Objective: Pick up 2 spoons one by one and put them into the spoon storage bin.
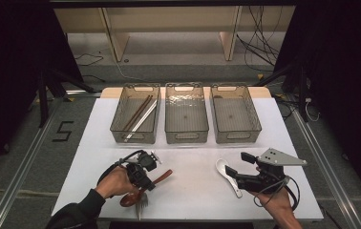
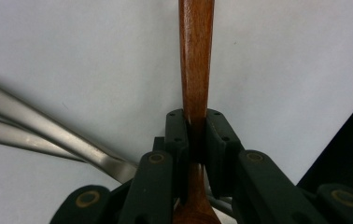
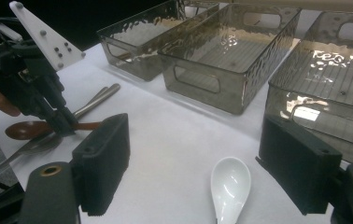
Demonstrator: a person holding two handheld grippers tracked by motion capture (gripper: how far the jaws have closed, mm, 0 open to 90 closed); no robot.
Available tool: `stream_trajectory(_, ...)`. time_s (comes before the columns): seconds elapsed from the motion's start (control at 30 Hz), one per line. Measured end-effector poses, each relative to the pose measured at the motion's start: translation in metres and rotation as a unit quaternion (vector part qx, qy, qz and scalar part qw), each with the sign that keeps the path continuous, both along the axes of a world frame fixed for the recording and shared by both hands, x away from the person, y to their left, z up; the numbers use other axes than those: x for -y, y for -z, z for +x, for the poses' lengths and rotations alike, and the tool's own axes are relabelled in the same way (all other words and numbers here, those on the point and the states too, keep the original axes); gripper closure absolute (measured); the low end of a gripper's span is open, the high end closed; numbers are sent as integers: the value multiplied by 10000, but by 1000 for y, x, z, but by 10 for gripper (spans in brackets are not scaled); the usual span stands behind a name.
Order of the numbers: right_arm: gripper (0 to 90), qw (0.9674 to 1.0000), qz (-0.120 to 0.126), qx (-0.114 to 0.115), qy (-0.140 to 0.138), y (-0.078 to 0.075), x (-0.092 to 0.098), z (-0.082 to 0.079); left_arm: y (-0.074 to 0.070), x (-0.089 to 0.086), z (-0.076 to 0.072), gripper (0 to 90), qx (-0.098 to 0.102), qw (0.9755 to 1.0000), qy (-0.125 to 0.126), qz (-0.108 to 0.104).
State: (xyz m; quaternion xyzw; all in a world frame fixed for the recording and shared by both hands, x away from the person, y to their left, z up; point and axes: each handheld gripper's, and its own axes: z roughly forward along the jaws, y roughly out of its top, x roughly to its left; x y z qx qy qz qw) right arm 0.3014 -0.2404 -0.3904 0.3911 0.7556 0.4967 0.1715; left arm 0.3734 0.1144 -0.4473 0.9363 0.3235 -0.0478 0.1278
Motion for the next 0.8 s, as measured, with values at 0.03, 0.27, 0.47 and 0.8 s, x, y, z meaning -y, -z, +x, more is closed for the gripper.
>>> stream_trajectory(0.03,257,10000,2,-2,1,0,0,0,-1,0,0,803,-10,10000,-14,-58)
stream_trajectory(0.27,257,10000,2,-7,2,0,0,0,-13,-4,2,804,131,9996,-63,-262)
stream_trajectory(0.47,257,10000,4,-2,18,0,0,0,-30,-7,8,804,280,9979,-158,-557)
stream_trajectory(0.8,257,10000,1,-31,27,0,0,1,-62,-6,30,803,701,9924,-318,-961)
